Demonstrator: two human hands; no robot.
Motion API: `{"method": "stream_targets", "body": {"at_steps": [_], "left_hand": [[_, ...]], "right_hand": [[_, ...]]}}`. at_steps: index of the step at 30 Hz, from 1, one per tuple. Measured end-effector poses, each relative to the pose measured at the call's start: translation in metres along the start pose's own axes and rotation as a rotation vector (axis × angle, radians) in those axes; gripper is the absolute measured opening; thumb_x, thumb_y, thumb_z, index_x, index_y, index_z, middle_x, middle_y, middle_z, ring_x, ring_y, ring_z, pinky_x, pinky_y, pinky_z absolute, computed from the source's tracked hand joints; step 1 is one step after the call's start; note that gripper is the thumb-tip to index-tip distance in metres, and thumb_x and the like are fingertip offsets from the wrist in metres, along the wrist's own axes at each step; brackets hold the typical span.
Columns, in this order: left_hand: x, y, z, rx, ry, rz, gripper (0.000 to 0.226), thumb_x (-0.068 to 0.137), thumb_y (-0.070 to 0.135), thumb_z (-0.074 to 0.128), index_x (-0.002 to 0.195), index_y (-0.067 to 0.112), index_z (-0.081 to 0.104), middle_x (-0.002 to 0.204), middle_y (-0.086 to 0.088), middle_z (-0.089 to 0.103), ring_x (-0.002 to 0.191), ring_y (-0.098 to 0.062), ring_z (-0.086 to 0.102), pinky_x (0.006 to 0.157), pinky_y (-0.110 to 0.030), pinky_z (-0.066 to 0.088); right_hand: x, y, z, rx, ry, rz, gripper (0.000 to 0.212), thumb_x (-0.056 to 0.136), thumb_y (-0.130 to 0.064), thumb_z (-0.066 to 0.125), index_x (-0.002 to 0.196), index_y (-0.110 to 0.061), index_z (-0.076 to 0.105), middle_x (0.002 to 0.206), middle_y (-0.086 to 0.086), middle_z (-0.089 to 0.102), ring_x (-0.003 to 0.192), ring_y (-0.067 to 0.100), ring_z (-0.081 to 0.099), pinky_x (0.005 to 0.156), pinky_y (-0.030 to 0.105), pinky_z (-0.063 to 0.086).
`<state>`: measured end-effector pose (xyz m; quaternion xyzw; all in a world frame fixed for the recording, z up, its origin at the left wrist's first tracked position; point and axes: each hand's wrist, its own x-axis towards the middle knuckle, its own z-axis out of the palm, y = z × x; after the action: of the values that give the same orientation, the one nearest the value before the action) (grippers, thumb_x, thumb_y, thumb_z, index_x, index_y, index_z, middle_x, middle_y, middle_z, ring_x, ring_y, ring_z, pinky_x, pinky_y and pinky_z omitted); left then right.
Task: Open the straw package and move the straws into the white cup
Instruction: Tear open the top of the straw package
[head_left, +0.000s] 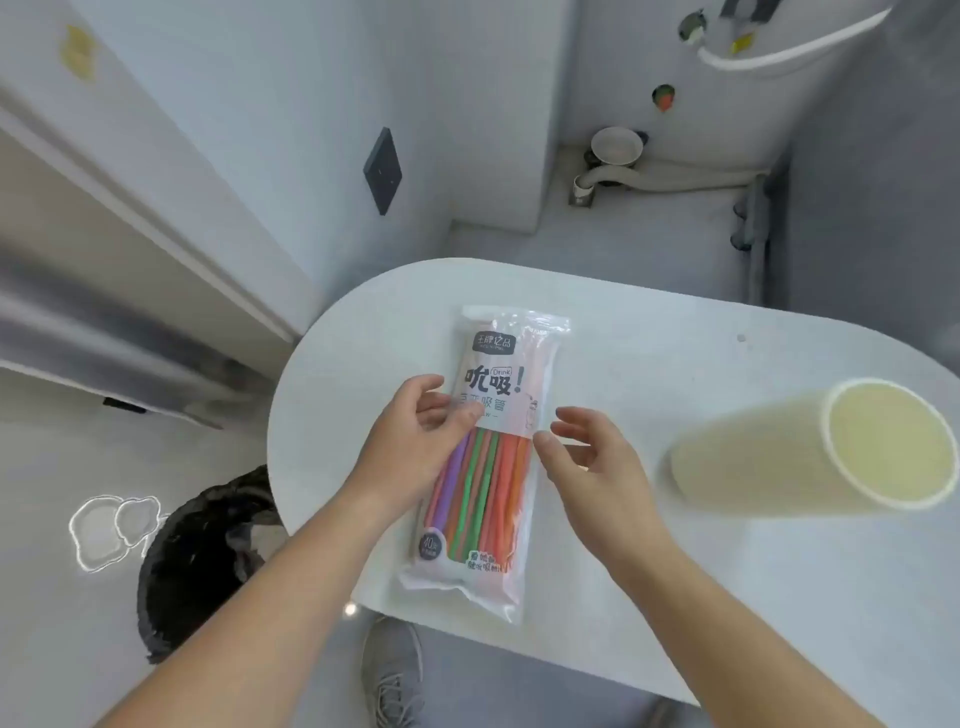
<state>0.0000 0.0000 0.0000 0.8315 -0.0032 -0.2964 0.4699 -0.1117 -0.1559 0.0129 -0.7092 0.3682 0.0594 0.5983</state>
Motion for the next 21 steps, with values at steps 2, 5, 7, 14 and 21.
{"method": "stream_targets", "body": {"at_steps": [2,5,7,14,21], "left_hand": [[0.012,-0.007,0.005,-0.009,0.023,0.042,0.058,0.089,0.044,0.073,0.138,0.025,0.05,0.119,0.011,0.064,0.105,0.004,0.062,0.077,-0.011,0.046],[0.027,-0.013,0.012,-0.029,0.04,0.092,0.06,0.085,0.047,0.075,0.136,0.024,0.053,0.111,0.006,0.07,0.099,-0.005,0.067,0.075,-0.018,0.048],[0.033,-0.018,0.018,-0.045,0.055,0.117,0.061,0.081,0.049,0.077,0.133,0.025,0.054,0.103,0.005,0.075,0.093,-0.007,0.069,0.076,-0.022,0.048],[0.034,-0.026,0.024,-0.225,-0.011,0.194,0.071,0.058,0.058,0.077,0.116,0.019,0.065,0.092,0.0,0.08,0.082,-0.009,0.076,0.078,-0.03,0.053],[0.004,-0.022,0.023,-0.298,-0.164,0.341,0.044,0.071,0.05,0.073,0.097,0.014,0.072,0.094,-0.002,0.08,0.076,-0.014,0.074,0.068,-0.029,0.055]], "right_hand": [[0.014,0.01,0.005,0.061,0.021,-0.007,0.042,0.094,-0.042,0.064,0.132,-0.029,0.053,0.126,-0.015,0.059,0.106,0.002,0.064,0.078,0.018,0.049],[0.035,0.02,0.008,0.209,0.024,0.015,0.045,0.091,-0.045,0.066,0.131,-0.032,0.052,0.123,-0.012,0.063,0.108,0.014,0.068,0.082,0.027,0.052],[0.046,0.026,0.009,0.246,0.024,0.0,0.053,0.086,-0.05,0.069,0.133,-0.034,0.048,0.122,-0.011,0.065,0.107,0.018,0.07,0.084,0.033,0.053],[0.053,0.038,0.003,0.272,-0.017,-0.118,0.063,0.08,-0.055,0.073,0.132,-0.028,0.049,0.104,0.002,0.076,0.076,0.019,0.077,0.072,0.04,0.061],[0.032,0.023,-0.004,0.281,-0.091,-0.323,0.055,0.087,-0.061,0.064,0.116,-0.014,0.067,0.099,0.0,0.079,0.089,0.02,0.077,0.086,0.045,0.06]]}}
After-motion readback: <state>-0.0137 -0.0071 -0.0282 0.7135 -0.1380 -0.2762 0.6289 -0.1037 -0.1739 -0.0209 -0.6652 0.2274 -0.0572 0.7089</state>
